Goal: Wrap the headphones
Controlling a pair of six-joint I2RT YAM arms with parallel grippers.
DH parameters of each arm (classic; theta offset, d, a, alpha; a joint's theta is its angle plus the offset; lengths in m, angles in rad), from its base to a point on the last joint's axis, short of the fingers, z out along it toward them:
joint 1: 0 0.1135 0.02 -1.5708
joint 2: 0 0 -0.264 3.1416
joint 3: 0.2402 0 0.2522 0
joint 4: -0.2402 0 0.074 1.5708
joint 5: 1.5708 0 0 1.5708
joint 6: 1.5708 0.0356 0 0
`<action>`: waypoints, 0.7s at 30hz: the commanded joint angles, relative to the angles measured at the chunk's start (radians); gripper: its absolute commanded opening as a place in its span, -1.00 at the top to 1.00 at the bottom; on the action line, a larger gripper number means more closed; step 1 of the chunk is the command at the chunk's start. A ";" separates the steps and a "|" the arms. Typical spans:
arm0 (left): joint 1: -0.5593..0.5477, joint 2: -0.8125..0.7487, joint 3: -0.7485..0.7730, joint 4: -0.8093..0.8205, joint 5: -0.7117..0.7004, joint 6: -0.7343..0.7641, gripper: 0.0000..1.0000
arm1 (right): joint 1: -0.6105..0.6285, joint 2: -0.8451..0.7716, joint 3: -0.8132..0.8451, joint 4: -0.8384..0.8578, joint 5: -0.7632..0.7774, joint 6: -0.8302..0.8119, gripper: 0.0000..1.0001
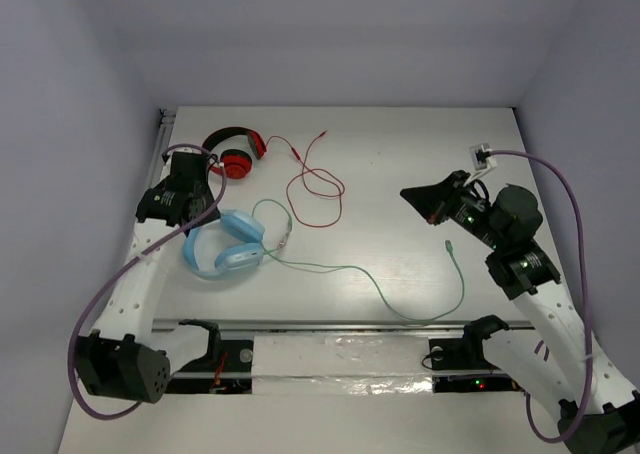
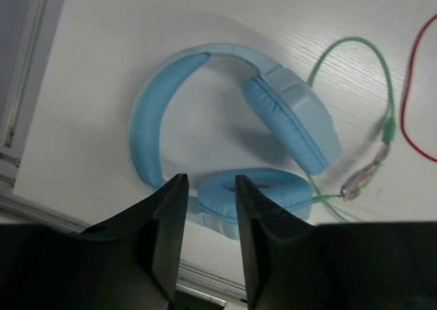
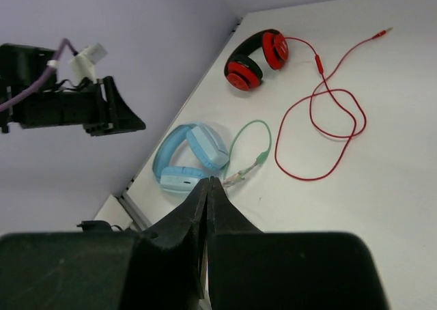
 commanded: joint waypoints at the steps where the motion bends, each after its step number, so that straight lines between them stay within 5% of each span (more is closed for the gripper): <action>1: 0.053 0.059 0.033 -0.039 -0.049 0.010 0.29 | 0.014 -0.029 0.001 0.065 0.021 -0.004 0.95; 2: 0.068 0.078 0.026 -0.041 -0.054 0.007 0.21 | 0.014 -0.028 0.004 0.054 0.032 -0.007 0.91; 3: 0.091 0.096 0.012 -0.012 -0.020 0.014 -0.10 | 0.014 -0.029 0.002 0.054 0.039 -0.010 0.85; 5: 0.117 0.114 -0.016 0.001 -0.002 0.031 -0.44 | 0.014 -0.043 -0.004 0.054 0.064 -0.018 0.28; 7: 0.154 0.153 -0.029 0.016 0.014 0.039 -0.55 | 0.014 -0.055 -0.011 0.054 0.072 -0.018 -0.08; 14: 0.178 0.366 -0.028 0.041 0.035 0.056 -0.52 | 0.014 -0.066 -0.011 0.017 0.088 -0.018 -0.13; 21: 0.270 0.383 -0.036 0.038 0.060 0.062 -0.43 | 0.014 -0.078 -0.011 0.005 0.105 -0.020 -0.12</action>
